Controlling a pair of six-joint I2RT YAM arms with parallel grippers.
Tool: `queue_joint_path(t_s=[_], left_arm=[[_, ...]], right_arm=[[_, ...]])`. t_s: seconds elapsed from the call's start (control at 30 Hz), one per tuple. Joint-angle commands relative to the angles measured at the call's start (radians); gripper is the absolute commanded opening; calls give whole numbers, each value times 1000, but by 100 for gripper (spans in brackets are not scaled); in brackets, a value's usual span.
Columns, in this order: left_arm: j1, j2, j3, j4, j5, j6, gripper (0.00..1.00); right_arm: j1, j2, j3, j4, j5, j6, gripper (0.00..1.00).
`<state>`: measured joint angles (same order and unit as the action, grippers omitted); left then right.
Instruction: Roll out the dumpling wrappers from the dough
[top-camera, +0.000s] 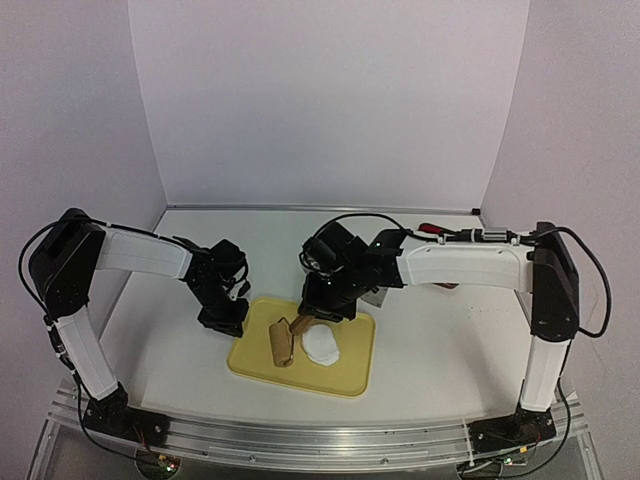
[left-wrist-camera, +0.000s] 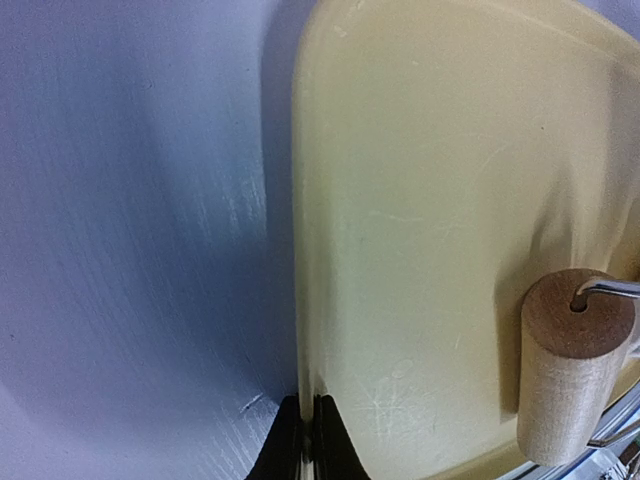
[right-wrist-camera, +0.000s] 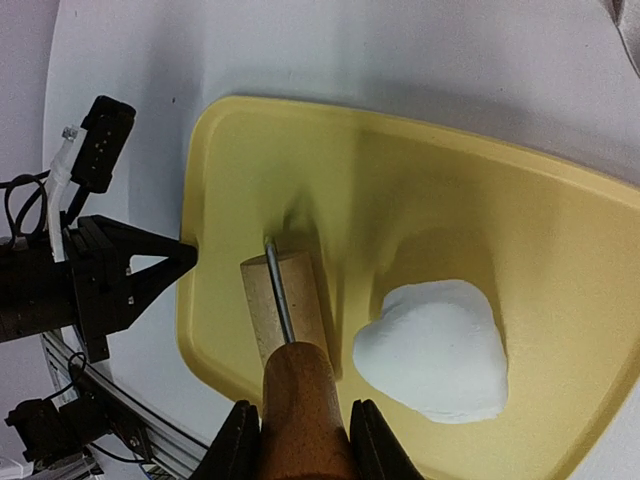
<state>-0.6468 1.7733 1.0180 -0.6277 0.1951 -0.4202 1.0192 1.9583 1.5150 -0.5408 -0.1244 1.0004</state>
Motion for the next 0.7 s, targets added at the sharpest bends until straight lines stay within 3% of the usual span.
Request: queue_joint_path(t_s=[0.0, 0.13, 0.3, 0.43, 0.53, 0.67], left_arm=[[-1, 22, -34, -37, -78, 15, 0], [0, 21, -18, -45, -78, 19, 0], [1, 28, 9, -60, -80, 23, 0], [1, 28, 22, -52, -84, 39, 0], [1, 27, 26, -40, -85, 65, 0], [1, 25, 25, -35, -102, 95, 0]], right_arm=[[0, 120, -98, -487, 164, -71, 0], [7, 84, 5, -446, 150, -160, 0], [24, 64, 193, -252, -105, -347, 0], [39, 41, 333, -229, -178, -367, 0], [38, -32, 327, -231, -129, -324, 0], [23, -175, 184, -233, -50, -250, 0]])
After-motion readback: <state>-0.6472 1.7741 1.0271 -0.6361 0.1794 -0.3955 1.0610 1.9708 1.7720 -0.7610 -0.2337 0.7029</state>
